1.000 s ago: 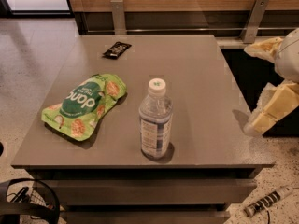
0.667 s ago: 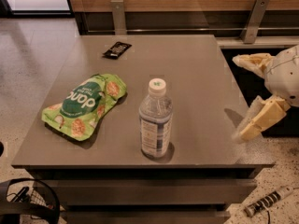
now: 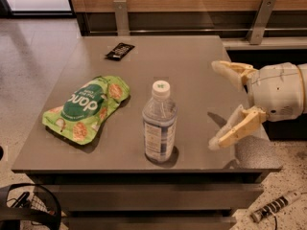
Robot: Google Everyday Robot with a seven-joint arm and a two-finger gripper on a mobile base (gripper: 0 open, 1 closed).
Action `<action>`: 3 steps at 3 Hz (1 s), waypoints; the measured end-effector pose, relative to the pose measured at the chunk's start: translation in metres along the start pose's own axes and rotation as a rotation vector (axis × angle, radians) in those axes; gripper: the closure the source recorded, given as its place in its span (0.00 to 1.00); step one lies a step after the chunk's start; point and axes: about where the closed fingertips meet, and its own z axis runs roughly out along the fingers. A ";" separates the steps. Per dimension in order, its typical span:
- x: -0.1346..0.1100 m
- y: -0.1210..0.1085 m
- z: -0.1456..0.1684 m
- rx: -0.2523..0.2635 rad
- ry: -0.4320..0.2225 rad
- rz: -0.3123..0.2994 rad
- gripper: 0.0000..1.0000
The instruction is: Move blue plastic bottle near rxbar chocolate
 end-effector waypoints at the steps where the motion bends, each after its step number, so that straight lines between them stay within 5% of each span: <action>1: -0.019 0.011 0.021 -0.054 -0.104 0.019 0.00; 3: -0.024 0.022 0.064 -0.172 -0.218 0.087 0.00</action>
Offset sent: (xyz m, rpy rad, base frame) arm -0.0049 0.0803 -0.0135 0.2258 0.1480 0.1799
